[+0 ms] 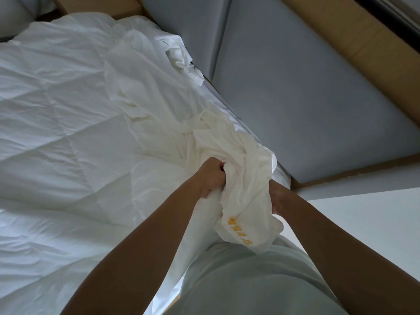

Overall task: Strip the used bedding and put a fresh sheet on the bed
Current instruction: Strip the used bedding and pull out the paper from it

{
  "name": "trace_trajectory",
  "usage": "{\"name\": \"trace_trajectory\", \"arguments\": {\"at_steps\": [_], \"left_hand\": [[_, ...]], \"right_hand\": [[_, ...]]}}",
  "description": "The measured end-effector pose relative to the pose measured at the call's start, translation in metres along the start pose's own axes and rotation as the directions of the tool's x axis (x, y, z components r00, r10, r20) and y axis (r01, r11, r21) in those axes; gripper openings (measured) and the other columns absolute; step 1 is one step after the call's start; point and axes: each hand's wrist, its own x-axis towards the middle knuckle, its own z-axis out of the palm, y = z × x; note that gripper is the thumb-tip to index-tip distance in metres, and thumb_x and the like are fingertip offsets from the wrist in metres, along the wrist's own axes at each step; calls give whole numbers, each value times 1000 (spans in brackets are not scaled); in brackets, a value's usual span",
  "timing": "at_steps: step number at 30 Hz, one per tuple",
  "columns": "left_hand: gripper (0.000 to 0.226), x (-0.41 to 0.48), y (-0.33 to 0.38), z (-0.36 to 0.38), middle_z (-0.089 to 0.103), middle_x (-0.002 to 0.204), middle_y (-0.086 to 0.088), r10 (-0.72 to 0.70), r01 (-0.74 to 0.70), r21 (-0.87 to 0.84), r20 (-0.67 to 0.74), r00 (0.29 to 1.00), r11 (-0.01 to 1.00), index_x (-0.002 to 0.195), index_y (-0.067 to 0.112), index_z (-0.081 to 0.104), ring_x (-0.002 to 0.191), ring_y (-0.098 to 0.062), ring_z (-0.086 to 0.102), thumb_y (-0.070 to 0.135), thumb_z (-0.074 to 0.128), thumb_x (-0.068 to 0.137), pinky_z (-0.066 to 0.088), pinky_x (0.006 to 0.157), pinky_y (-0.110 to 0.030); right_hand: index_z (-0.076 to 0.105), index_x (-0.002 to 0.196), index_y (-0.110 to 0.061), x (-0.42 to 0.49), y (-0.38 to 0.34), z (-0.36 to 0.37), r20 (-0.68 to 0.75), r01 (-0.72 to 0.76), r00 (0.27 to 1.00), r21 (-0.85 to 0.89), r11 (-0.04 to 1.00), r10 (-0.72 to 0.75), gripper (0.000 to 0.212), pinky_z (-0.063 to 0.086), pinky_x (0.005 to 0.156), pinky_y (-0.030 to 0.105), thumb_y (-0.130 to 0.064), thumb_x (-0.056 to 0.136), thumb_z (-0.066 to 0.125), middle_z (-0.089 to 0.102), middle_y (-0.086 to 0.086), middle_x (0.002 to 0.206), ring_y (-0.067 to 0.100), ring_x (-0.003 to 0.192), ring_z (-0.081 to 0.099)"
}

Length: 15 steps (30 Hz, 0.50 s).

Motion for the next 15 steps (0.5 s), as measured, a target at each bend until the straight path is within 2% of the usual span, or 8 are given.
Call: {"name": "trace_trajectory", "arguments": {"at_steps": [2, 4, 7, 8, 10, 12, 13, 15], "left_hand": [[16, 0, -1, -3, 73, 88, -9, -46, 47, -92, 19, 999, 995, 95, 0, 73, 77, -25, 67, 4, 66, 82, 58, 67, -37], [15, -1, -2, -10, 76, 97, -9, -98, 95, -206, -7, 995, 974, 98, 8, 71, 91, -27, 72, 4, 68, 84, 61, 82, -44], [12, -1, -2, -26, 71, 101, -18, -158, 97, -326, -167, 973, 940, 98, 11, 61, 84, -25, 67, 6, 64, 88, 58, 79, -42], [13, -3, -1, -28, 70, 102, -15, -140, 59, -288, -270, 953, 956, 97, 14, 59, 83, -23, 65, 15, 67, 87, 57, 77, -40], [41, -10, 5, -24, 65, 102, -2, -43, -7, -126, -389, 920, 992, 102, 24, 57, 87, -17, 63, 52, 73, 75, 54, 76, -37], [83, -20, 10, -10, 54, 110, 4, 64, -11, 155, -344, 937, 988, 118, 30, 50, 98, -16, 56, 84, 67, 56, 50, 83, -35], [94, -24, 10, -2, 49, 113, 3, 92, -1, 283, -307, 947, 959, 125, 29, 45, 102, -18, 52, 87, 65, 54, 47, 86, -37], [81, -25, 6, 7, 49, 112, -3, 147, -13, 405, -302, 942, 914, 126, 21, 43, 105, -26, 53, 75, 68, 71, 44, 87, -39]], "right_hand": [[65, 46, -25, 2, -3, 3, -14, 16, 1000, -45, 999, -17, 58, 43, 48, 24, -25, 102, 49, 52, 0, 56, 12, 47, 51], [65, 52, -26, 4, -8, 15, -26, 60, 998, -27, 998, -61, 60, 44, 48, 25, -17, 106, 40, 53, -1, 58, 11, 49, 52], [71, 57, -27, 7, -8, 32, -10, 160, 987, 30, 987, -160, 60, 50, 48, 23, -21, 108, 39, 61, -6, 55, 8, 53, 61], [71, 62, -25, 7, -6, 38, -29, 191, 981, 8, 981, -191, 53, 51, 51, 23, -19, 106, 42, 62, -7, 57, 10, 58, 61], [64, 78, -15, 8, -3, 47, -104, 276, 951, -137, 951, -290, 19, 51, 64, 28, -16, 93, 52, 62, -2, 70, 16, 72, 57], [59, 84, -5, 10, -1, 54, -113, 345, 917, -258, 902, -383, 15, 50, 70, 37, -18, 81, 52, 60, 5, 76, 20, 75, 56], [60, 89, 1, 11, 0, 57, -105, 358, 911, -276, 892, -398, 19, 52, 73, 41, -16, 83, 53, 61, 11, 81, 24, 78, 58], [61, 90, -1, 9, 0, 63, -109, 370, 898, -332, 868, -425, 17, 54, 75, 41, -16, 88, 54, 63, 13, 85, 27, 80, 61]]}}
